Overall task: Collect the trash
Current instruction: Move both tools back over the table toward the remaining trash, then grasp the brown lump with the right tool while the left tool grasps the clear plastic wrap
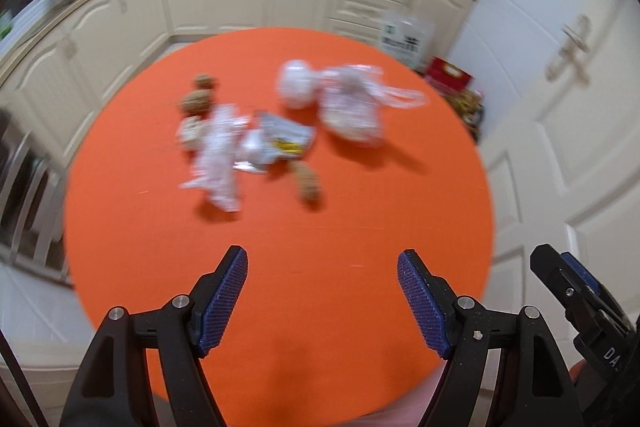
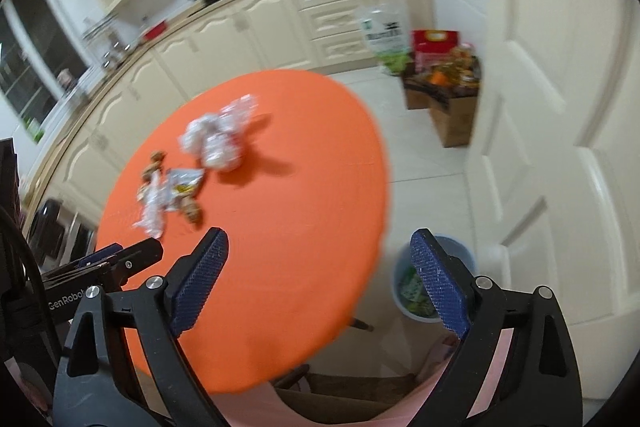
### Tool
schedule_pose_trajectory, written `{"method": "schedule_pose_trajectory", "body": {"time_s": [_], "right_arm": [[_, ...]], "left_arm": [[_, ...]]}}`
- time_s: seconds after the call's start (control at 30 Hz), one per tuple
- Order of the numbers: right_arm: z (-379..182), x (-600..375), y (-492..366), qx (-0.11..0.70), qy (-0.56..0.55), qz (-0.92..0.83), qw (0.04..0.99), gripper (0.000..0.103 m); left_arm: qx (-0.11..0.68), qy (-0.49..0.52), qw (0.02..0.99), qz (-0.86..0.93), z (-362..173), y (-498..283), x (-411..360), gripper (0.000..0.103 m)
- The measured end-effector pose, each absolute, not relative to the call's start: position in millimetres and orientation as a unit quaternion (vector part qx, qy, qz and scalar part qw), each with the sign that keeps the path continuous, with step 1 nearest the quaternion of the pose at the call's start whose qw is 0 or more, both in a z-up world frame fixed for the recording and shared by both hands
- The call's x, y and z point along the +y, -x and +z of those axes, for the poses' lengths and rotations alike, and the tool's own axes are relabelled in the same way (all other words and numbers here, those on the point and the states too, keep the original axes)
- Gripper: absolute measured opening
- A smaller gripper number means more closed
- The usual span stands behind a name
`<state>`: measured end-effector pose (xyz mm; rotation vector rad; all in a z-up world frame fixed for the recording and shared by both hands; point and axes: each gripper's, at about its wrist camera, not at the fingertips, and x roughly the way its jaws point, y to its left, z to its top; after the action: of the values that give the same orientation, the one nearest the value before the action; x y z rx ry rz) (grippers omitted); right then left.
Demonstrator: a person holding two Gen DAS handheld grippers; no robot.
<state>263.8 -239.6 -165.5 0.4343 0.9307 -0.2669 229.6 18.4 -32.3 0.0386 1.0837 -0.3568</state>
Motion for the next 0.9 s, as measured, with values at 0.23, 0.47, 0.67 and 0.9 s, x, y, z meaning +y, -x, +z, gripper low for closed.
{"method": "schedule_pose_trajectory", "body": {"time_s": [0.23, 0.47, 0.67, 0.9], "right_arm": [[-176, -179, -320, 0.477, -0.167, -0.066, 0.860, 0.092], [-198, -142, -373, 0.517, -0.142, -0.028, 0.843, 0.092], [-226, -129, -414, 0.559, -0.135, -0.010, 0.818, 0.085], [-253, -122, -437, 0.594, -0.134, 0.011, 0.793, 0.058]], "left_arm": [[0.527, 0.007, 0.842, -0.119, -33, -252, 83, 0.074], [0.553, 0.048, 0.827, -0.084, -44, -283, 139, 0.074], [0.571, 0.076, 0.813, -0.083, -54, -306, 166, 0.074], [0.584, 0.092, 0.801, -0.088, -65, -329, 171, 0.074]]}}
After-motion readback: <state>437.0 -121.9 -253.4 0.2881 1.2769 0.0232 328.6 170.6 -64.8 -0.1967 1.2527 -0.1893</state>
